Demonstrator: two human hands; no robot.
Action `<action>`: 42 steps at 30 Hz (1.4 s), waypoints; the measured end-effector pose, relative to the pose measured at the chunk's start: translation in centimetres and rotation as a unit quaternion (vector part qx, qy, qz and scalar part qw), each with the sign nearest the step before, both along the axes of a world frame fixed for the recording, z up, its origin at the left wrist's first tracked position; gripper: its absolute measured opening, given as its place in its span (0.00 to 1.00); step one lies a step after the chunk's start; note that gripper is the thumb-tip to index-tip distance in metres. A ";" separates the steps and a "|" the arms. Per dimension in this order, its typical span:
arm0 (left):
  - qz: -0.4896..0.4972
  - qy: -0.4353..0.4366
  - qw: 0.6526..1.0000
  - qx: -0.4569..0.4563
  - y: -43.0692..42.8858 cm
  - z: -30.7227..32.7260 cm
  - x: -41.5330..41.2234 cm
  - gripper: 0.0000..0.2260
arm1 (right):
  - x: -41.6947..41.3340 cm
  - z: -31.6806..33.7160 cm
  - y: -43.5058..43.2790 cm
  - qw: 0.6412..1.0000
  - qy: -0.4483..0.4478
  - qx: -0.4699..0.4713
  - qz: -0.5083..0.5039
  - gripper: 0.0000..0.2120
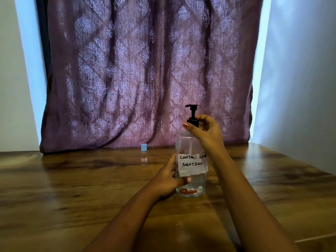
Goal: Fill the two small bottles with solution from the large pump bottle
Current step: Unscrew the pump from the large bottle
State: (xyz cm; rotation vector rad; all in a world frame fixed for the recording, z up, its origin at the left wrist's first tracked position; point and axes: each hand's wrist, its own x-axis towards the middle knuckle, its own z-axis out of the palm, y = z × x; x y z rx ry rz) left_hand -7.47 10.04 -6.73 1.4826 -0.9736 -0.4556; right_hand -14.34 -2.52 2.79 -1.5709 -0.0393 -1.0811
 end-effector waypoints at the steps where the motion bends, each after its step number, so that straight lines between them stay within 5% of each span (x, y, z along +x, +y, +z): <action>1: 0.001 -0.002 1.000 0.000 0.0 -0.1 0.0 0.31 | -0.1 -0.1 0.0 1.000 -0.003 0.012 0.015 0.14; 8: 0.006 -0.007 1.000 0.006 -0.1 -0.1 0.2 0.35 | -0.5 -0.8 0.0 0.994 -0.041 0.030 0.092 0.09; 13: 0.014 0.007 1.000 0.005 -0.1 -0.3 0.2 0.32 | 0.2 -1.1 0.2 1.000 -0.030 -0.007 0.004 0.15; 19: 0.023 -0.007 1.000 0.011 -0.2 -0.2 0.1 0.36 | 0.2 -1.4 -0.4 0.995 -0.035 0.040 0.082 0.05; 27: 0.019 -0.002 1.000 -0.002 -0.3 -0.5 0.1 0.30 | 0.2 -1.6 -0.1 0.998 -0.056 -0.007 0.018 0.13; 32: 0.021 -0.005 1.000 -0.007 -0.2 -0.8 0.3 0.33 | 0.6 -2.0 -0.4 0.998 -0.049 0.014 0.043 0.05; 42: 0.027 -0.028 0.999 -0.035 -0.3 -0.6 0.0 0.49 | -0.1 -0.6 -0.4 0.999 -0.029 -0.010 0.033 0.10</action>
